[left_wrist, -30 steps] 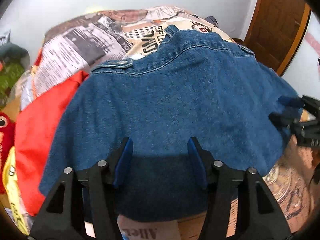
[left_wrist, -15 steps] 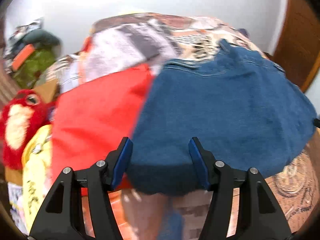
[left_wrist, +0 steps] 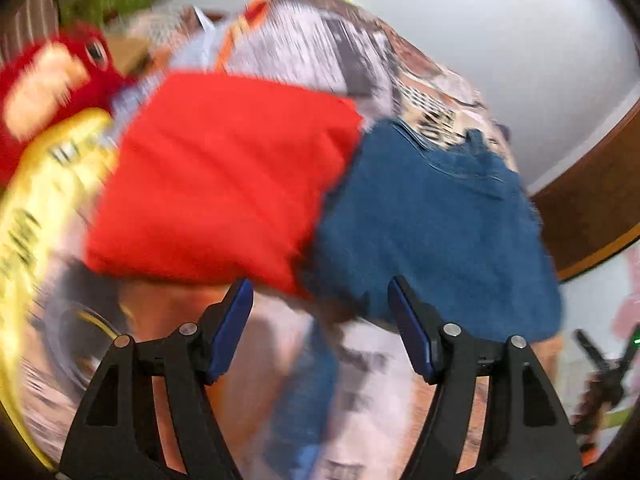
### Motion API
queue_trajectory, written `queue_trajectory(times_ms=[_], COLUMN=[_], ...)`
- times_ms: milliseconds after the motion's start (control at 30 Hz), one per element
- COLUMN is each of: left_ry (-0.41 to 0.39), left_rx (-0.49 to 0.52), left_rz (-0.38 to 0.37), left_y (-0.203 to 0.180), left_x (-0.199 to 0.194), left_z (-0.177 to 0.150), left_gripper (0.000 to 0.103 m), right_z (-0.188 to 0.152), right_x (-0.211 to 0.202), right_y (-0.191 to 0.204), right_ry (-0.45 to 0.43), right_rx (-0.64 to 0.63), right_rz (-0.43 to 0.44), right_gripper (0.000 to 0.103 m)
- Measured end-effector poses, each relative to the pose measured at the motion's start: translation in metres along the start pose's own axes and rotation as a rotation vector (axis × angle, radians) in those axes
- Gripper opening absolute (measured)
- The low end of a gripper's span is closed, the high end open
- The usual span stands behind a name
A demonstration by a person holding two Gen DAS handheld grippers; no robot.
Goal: Fold large clothes
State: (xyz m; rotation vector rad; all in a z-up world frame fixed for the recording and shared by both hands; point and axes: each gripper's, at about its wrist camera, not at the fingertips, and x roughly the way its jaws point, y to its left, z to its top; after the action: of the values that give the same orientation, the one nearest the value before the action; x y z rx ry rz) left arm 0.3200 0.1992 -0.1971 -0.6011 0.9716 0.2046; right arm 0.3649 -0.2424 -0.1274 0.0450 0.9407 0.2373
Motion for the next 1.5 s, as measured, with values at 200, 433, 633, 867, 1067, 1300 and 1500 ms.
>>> queue_trajectory(times_ms=[200,433,633,867,1067,1300,1500], left_ry=[0.128,0.154,0.155,0.038,-0.062,-0.078,-0.204], left_rx=[-0.114,-0.252,-0.289,-0.194,-0.132,-0.188,0.018], left_rz=[-0.211,-0.332,-0.301,-0.264,-0.217,-0.068,-0.098], left_y=[-0.007,-0.006,-0.015,-0.055,-0.076,-0.066,-0.107], left_x=[0.033,0.069,0.089,0.053,0.040,0.062,0.011], left_z=[-0.015,-0.009,0.004,0.019,0.040,0.043,0.050], left_gripper=[0.069,0.069,0.069,0.064,0.063,0.033,0.023], right_z=[-0.001,-0.007,-0.012,-0.018,-0.022,-0.016,0.001], right_x=[-0.004,0.006,0.015,0.016,0.013,0.005,0.000], right_y=[0.021,0.048,0.070,0.091,0.102,0.108,0.124], right_ry=[-0.016,-0.004,0.023,0.031,0.026,0.025,0.013], right_rx=[-0.071,-0.171,-0.245,-0.296,-0.324,-0.294,-0.279], right_rz=[0.005,-0.007,-0.010,0.002,0.000,0.031,0.049], right_gripper=[0.077,0.077,0.077,0.077,0.077,0.077,0.077])
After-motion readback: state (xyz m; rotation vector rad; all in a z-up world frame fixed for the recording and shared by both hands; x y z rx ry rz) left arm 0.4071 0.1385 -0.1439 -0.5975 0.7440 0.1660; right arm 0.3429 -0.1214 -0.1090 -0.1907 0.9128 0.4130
